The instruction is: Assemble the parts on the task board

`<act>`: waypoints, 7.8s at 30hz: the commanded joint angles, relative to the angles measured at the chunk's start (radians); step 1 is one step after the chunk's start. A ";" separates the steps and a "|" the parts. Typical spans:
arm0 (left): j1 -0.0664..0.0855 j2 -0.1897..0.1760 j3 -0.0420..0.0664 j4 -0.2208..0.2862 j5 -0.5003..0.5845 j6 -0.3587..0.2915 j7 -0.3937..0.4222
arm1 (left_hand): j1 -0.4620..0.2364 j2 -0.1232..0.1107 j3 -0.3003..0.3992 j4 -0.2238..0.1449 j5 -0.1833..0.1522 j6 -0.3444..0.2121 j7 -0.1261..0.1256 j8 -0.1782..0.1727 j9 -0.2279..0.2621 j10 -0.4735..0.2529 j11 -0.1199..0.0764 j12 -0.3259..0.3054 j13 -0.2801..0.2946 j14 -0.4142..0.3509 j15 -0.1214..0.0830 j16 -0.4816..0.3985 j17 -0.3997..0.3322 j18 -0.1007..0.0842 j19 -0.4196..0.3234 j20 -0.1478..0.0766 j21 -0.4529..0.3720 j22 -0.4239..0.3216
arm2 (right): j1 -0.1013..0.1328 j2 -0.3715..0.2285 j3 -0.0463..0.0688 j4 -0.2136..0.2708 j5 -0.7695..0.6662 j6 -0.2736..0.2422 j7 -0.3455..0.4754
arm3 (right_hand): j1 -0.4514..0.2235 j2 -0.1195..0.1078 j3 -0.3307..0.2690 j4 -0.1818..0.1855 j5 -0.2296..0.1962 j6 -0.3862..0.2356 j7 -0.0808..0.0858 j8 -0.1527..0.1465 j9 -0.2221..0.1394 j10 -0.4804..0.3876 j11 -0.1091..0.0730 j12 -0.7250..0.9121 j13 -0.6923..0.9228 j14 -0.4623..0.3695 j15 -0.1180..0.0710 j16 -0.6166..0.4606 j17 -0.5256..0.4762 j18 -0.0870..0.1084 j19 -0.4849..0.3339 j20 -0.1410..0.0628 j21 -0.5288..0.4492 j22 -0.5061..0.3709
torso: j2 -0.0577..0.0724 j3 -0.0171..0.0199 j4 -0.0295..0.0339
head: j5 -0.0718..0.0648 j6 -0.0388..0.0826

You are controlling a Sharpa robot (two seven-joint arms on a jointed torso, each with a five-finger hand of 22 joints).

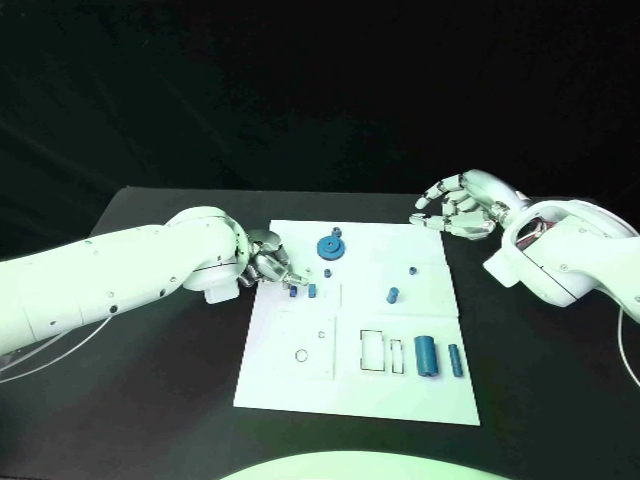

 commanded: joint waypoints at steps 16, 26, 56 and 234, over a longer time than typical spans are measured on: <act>-0.001 -0.023 0.014 0.034 0.142 -0.338 0.399 | 0.284 -0.003 -0.057 -0.010 0.014 -0.277 0.146 -0.100 -0.101 -0.448 0.140 -0.308 -0.362 -0.219 0.128 -0.334 -0.421 0.106 -0.409 0.105 -0.404 -0.535 | -0.001 -0.005 0.000 -0.003 -0.004 -0.002 0.016 | -0.005 0.000 -0.001 0.002 0.005 -0.006 -0.002 0.004 -0.001 -0.004 0.001 -0.002 -0.002 0.078 -0.007 -0.006 0.153 0.014 -0.009 -0.001 -0.006 0.070 | 0.000 -0.0004 0.0018 | -0.011 0.010; -0.004 0.014 -0.007 0.037 -0.263 -0.392 0.520 | 0.420 -0.043 -0.049 -0.018 0.002 -0.316 0.160 -0.117 -0.198 -0.566 0.167 -0.409 -0.483 -0.379 0.155 -0.421 -0.592 0.105 -0.455 0.133 -0.457 -0.555 | -0.002 -0.005 0.000 -0.005 -0.004 -0.004 0.021 | -0.004 0.000 -0.001 0.002 0.005 -0.006 -0.002 0.004 -0.002 -0.007 0.001 -0.005 -0.005 0.078 -0.007 -0.007 0.151 0.014 -0.011 -0.001 -0.009 0.068 | -0.001 -0.0008 0.0016 | -0.014 0.014; -0.013 0.106 -0.034 -0.046 -0.603 -0.219 0.478 | 0.508 -0.035 -0.055 -0.009 0.007 -0.197 0.138 -0.194 -0.386 -0.522 0.159 -0.483 -0.623 -0.313 0.147 -0.279 -0.544 0.107 -0.447 0.129 -0.416 -0.512 | -0.002 0.003 0.000 -0.009 0.004 -0.041 0.056 | 0.010 -0.009 0.024 0.002 0.011 -0.023 -0.003 0.027 -0.023 -0.226 -0.002 -0.291 -0.333 0.003 -0.012 -0.197 -0.085 0.076 -0.161 -0.005 -0.386 -0.138 | 0.000 0.0007 -0.0005 | -0.014 0.014; -0.037 0.053 0.022 -0.069 -0.428 -0.122 0.467 | 0.482 0.005 0.127 -0.164 -0.018 0.016 0.114 -0.303 -0.460 -0.258 0.119 -0.683 -0.720 -0.126 0.109 -0.108 -0.360 0.074 -0.311 0.089 -0.191 -0.254 | -0.002 0.001 0.000 -0.002 0.004 -0.019 0.041 | 0.004 -0.007 0.030 0.002 0.010 -0.018 -0.006 0.035 -0.026 -0.229 -0.005 -0.317 -0.371 0.001 -0.015 -0.221 -0.101 0.079 -0.161 -0.007 -0.419 -0.157 | -0.001 0.0006 0.0006 | -0.019 0.016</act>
